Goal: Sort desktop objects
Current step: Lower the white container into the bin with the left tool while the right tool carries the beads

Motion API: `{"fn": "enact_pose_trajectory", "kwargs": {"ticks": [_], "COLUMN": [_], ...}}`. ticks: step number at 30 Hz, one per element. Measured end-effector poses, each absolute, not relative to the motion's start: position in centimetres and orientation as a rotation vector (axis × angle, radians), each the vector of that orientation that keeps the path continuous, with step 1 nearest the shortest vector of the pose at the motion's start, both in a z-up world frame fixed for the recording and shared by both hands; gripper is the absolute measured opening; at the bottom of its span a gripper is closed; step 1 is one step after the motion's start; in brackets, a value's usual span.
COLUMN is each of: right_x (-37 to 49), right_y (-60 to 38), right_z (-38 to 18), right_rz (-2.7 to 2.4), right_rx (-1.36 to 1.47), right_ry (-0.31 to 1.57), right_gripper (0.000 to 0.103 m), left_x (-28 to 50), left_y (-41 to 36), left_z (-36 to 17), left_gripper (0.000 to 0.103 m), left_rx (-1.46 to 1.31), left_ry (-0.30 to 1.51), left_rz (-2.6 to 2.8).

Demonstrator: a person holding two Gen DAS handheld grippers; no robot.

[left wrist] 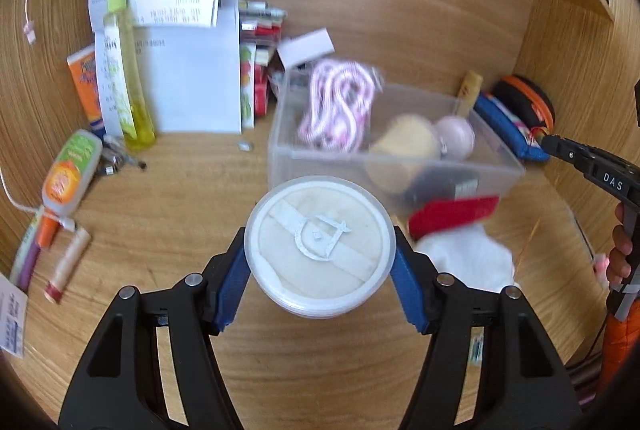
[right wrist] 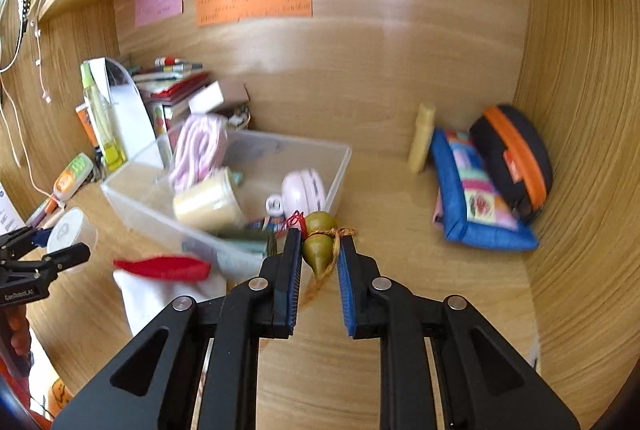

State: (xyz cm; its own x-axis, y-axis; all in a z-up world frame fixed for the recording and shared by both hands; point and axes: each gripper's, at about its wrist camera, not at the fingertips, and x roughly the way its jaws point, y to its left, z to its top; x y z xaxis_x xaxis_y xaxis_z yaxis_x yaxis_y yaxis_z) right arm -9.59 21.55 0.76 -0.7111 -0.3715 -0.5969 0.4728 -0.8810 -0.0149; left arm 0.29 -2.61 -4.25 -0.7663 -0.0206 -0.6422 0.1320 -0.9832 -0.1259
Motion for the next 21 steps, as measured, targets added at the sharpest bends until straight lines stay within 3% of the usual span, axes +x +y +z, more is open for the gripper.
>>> {"fn": "enact_pose_trajectory", "kwargs": {"ticks": [10, 21], "right_x": [-11.1, -13.1], "right_y": [18.6, 16.6], "right_z": [2.0, -1.0], "right_rz": [-2.504, -2.442], "right_rx": [0.761, 0.870], "right_ry": [0.276, 0.314], "right_gripper": [0.015, 0.015], "left_x": [-2.6, -7.2], "left_y": [-3.0, -4.3], "left_z": [-2.0, -0.7], "left_gripper": [0.065, 0.065], "left_rx": [0.992, 0.982], "left_ry": [0.228, 0.222], "left_rz": [-2.908, -2.931]}}
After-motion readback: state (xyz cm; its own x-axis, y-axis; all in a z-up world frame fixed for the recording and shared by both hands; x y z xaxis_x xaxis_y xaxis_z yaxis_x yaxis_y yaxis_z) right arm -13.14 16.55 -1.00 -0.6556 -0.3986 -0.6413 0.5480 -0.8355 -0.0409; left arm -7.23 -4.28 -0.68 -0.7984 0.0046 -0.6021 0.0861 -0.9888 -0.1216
